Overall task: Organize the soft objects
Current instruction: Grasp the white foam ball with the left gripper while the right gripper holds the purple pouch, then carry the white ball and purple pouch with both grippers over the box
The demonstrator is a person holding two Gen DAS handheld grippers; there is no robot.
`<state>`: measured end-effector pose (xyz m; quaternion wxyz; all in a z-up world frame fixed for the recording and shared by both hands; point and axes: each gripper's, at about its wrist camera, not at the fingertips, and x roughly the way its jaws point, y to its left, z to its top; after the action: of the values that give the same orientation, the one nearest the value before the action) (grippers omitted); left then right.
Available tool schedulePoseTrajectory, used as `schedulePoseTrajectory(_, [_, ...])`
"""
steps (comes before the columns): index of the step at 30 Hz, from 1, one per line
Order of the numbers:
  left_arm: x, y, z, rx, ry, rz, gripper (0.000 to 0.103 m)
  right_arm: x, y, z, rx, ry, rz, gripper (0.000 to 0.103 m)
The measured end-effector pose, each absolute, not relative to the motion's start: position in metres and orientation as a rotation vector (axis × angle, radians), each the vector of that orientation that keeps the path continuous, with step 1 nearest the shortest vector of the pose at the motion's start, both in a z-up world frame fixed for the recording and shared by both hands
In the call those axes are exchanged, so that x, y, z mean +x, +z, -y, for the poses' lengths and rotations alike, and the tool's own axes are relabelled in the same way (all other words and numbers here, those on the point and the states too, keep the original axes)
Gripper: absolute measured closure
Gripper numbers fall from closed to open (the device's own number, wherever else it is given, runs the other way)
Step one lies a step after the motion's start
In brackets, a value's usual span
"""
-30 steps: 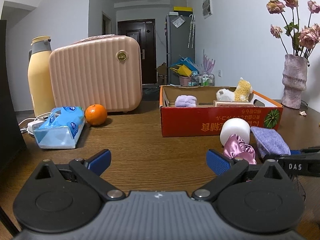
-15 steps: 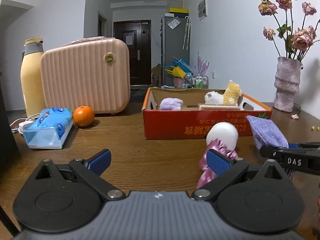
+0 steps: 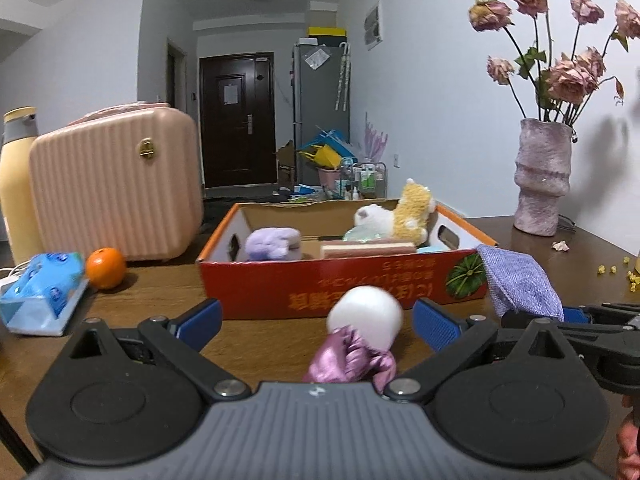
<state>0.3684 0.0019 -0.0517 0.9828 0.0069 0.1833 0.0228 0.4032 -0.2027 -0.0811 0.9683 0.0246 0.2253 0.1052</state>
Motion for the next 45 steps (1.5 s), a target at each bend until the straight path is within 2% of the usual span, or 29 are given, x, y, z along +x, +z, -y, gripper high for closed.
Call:
schedulePoseTrajectory(14, [0.42, -0.054, 0.037, 0.029, 0.038, -0.414, 0.0, 0.43, -0.081, 0.242, 0.045, 0.149, -0.42, 0.072])
schedulePoseTrajectory(35, [0.473, -0.088, 0.04, 0.151, 0.015, -0.548, 0.0, 0.447, -0.086, 0.256, 0.044, 0.149, -0.444, 0.072])
schedulePoseTrajectory(36, [0.474, -0.09, 0.041, 0.158, 0.015, -0.553, 0.001, 0.447, -0.086, 0.256, 0.044, 0.148, -0.445, 0.072])
schedulePoseTrajectory(38, [0.476, -0.092, 0.043, 0.173, 0.016, -0.564, 0.014, 0.447, -0.086, 0.256, 0.044, 0.148, -0.444, 0.072])
schedulePoseTrajectory(39, [0.476, -0.093, 0.043, 0.174, 0.012, -0.569, 0.017, 0.447, -0.086, 0.256, 0.043, 0.149, -0.444, 0.072])
schedulePoseTrajectory(41, [0.477, -0.095, 0.042, 0.168, 0.006, -0.581, 0.034, 0.447, -0.087, 0.255, 0.04, 0.149, -0.443, 0.072])
schedulePoseTrajectory(45, [0.48, -0.099, 0.039, 0.145, -0.025, -0.621, 0.041, 0.446, -0.087, 0.255, 0.03, 0.148, -0.439, 0.072])
